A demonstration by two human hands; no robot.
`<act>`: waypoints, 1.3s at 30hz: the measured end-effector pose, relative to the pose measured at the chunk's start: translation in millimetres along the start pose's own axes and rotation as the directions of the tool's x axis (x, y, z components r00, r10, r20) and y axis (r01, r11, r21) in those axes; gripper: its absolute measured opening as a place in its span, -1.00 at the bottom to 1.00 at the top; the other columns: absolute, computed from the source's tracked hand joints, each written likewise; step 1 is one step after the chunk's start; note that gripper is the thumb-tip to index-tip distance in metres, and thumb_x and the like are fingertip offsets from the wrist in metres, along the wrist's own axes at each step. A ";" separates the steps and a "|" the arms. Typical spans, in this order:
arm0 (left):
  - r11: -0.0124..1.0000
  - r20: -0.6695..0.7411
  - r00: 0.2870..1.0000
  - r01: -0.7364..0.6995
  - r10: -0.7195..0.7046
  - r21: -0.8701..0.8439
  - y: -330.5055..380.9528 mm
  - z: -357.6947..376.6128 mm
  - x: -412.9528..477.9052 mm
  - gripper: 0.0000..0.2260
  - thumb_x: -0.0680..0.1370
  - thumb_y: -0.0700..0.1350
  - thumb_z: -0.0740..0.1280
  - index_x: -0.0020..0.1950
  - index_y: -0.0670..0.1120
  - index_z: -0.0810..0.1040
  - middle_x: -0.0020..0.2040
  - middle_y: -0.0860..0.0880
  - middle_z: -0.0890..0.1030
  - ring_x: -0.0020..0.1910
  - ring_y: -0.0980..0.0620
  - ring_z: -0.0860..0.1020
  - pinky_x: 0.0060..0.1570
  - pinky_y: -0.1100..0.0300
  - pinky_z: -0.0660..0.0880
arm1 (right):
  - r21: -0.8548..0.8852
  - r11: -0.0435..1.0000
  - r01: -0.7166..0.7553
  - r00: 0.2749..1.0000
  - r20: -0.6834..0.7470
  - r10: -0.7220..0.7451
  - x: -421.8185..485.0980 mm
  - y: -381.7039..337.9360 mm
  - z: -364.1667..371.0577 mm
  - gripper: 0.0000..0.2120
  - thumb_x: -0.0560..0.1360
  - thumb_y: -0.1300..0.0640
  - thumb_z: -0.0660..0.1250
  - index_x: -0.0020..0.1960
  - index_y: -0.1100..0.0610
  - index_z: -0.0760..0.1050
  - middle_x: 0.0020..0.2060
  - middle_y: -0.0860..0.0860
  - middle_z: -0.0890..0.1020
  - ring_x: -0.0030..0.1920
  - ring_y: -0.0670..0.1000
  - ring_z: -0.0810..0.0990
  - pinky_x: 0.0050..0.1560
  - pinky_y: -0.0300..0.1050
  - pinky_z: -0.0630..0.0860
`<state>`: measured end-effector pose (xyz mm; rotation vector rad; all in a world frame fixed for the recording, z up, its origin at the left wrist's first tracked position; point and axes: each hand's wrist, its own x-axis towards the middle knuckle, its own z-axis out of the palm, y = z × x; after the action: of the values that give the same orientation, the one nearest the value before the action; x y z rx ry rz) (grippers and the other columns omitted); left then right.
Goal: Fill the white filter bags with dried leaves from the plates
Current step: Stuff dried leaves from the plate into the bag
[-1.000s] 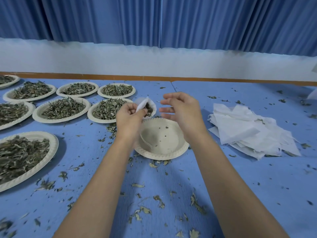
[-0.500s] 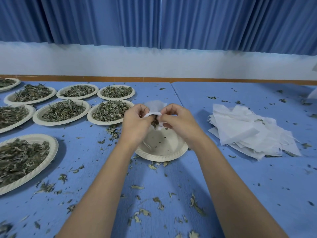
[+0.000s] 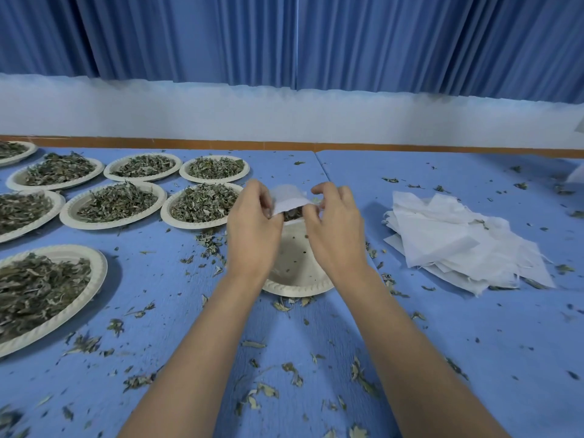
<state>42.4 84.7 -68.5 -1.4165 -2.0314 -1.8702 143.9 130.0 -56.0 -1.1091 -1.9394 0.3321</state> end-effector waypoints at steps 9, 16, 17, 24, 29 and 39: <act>0.945 0.224 0.949 0.267 -0.223 -0.190 12.1 3.9 -2.4 -0.69 0.44 -0.10 0.39 0.07 0.11 0.36 -0.18 0.04 0.55 -0.20 0.01 0.59 -0.19 0.18 0.50 | 0.389 0.871 -0.298 0.938 0.288 0.192 4.4 -4.6 3.2 -0.61 0.55 0.25 0.03 0.28 0.15 0.48 0.03 0.14 0.63 0.00 0.13 0.63 0.06 0.11 0.57; 0.917 0.045 0.932 0.362 -0.359 -0.167 5.3 9.7 -0.2 -0.71 0.42 -0.26 0.35 -0.22 0.05 0.29 -0.34 0.07 0.39 -0.45 0.14 0.36 -0.48 0.36 0.27 | 0.187 0.981 -0.048 0.961 0.275 -0.005 -1.0 -5.8 3.7 -0.61 0.53 0.20 0.04 0.21 0.05 0.55 -0.16 0.07 0.67 -0.09 0.10 0.59 0.02 0.07 0.51; 0.907 0.032 0.923 0.384 -0.384 -0.171 3.4 11.0 1.7 -0.72 0.41 -0.27 0.34 -0.25 0.04 0.29 -0.33 0.07 0.38 -0.44 0.12 0.34 -0.45 0.32 0.28 | 0.153 0.988 -0.012 0.964 0.263 -0.029 -1.6 -5.6 4.2 -0.60 0.54 0.21 0.04 0.22 0.02 0.54 -0.18 0.07 0.65 -0.12 0.10 0.56 -0.01 0.06 0.50; 0.929 0.191 0.936 0.329 -0.297 -0.170 8.9 17.8 25.3 -0.84 0.43 -0.04 0.41 -0.12 0.07 0.43 -0.27 0.05 0.53 -0.38 0.14 0.47 -0.40 0.30 0.34 | 0.288 0.947 -0.141 0.973 0.217 0.079 22.5 11.0 -2.3 -0.57 0.57 0.25 0.02 0.34 -0.01 0.43 -0.41 0.01 0.49 -0.44 -0.06 0.33 -0.31 -0.09 0.34; 0.963 0.163 0.955 0.262 -0.249 -0.059 6.0 48.6 55.4 -0.89 0.53 -0.12 0.34 0.00 -0.02 0.65 -0.08 0.03 0.66 -0.07 0.12 0.59 -0.09 0.31 0.47 | 0.348 0.899 -0.265 0.939 0.305 0.159 72.1 38.9 3.1 -0.54 0.56 0.25 -0.02 0.35 -0.04 0.42 0.09 -0.07 0.54 0.01 -0.04 0.53 0.03 -0.35 0.45; 0.915 0.608 0.724 0.080 -0.326 0.395 -37.0 102.7 72.1 -0.47 0.52 -0.33 0.09 0.43 0.06 0.33 0.44 0.02 0.36 0.43 -0.03 0.27 0.46 -0.08 0.05 | -0.174 0.971 -0.163 0.853 0.469 0.228 111.1 106.0 47.5 -0.52 0.60 0.16 -0.02 0.49 -0.14 0.14 0.18 0.20 0.52 0.21 0.18 0.36 0.24 -0.08 0.37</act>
<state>31.4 214.2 -83.6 -2.0060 -2.7505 -1.0019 141.0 287.9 -86.0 -1.4163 -2.3148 0.6606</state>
